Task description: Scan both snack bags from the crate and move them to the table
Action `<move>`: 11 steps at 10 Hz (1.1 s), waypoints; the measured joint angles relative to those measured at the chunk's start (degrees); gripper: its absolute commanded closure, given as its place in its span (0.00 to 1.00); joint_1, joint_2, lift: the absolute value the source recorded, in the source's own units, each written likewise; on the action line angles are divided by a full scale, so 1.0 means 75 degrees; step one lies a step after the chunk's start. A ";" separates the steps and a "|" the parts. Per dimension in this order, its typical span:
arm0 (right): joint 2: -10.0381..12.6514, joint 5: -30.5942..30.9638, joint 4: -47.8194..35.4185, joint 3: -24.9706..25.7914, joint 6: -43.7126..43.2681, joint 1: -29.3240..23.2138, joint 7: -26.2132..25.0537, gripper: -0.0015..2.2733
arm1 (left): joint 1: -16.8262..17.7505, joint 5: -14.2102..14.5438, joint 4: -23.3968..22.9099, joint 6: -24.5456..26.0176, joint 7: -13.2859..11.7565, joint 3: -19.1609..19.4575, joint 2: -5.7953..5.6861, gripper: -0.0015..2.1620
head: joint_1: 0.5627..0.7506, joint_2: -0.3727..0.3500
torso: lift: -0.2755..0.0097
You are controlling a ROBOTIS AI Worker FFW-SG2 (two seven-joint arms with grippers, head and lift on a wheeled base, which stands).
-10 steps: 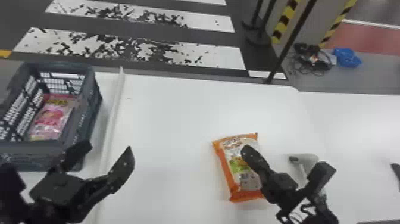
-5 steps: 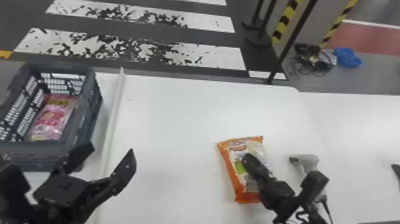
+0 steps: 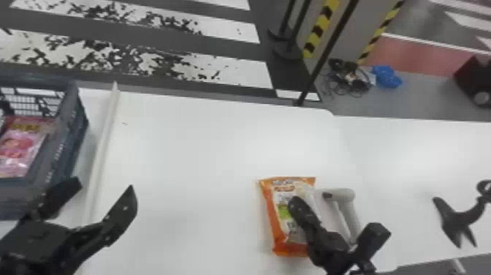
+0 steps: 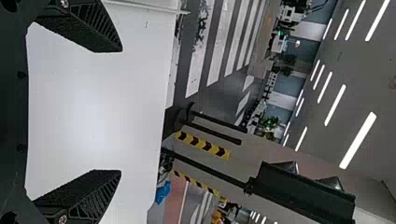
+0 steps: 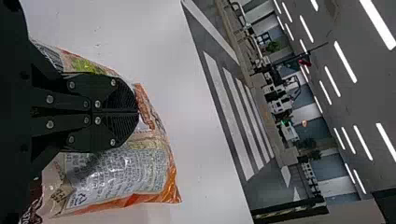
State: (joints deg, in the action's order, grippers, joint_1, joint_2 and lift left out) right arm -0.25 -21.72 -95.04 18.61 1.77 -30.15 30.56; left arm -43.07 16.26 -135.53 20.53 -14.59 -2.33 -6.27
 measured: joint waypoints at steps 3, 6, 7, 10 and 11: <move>0.0011 -0.1057 -0.1817 0.0230 0.0753 -0.0970 0.0365 0.00 | 0.0104 0.0000 0.0103 0.0000 0.0022 -0.0029 0.0007 0.03 | 0.70 0.12 | 0.66; 0.0033 -0.1579 -0.3425 0.1686 0.2550 -0.1381 0.0845 0.02 | 0.0208 -0.0007 0.0134 -0.0009 0.0025 -0.0062 -0.0016 0.03 | 0.70 0.04 | 0.66; 0.0034 -0.1345 -0.3487 0.2186 0.2771 -0.1369 0.1041 0.02 | 0.0295 -0.0037 0.0235 -0.0074 0.0035 -0.0023 -0.0045 0.03 | 0.70 0.03 | 0.66; 0.0008 -0.0314 -0.2796 0.2492 0.2375 -0.1204 0.1287 0.03 | 0.0593 -0.0047 0.0607 -0.0158 0.0120 0.0154 -0.0106 0.03 | 0.70 0.03 | 0.66; -0.0054 -0.0033 -0.2468 0.2454 0.2201 -0.1083 0.1293 0.03 | 0.0625 -0.0047 0.0632 -0.0179 0.0157 0.0196 -0.0124 0.03 | 0.70 0.03 | 0.66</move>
State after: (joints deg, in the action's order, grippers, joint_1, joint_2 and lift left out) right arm -0.66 -21.97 -113.55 37.02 18.28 -38.28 40.26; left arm -38.38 15.91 -130.78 19.18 -13.41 -0.86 -7.20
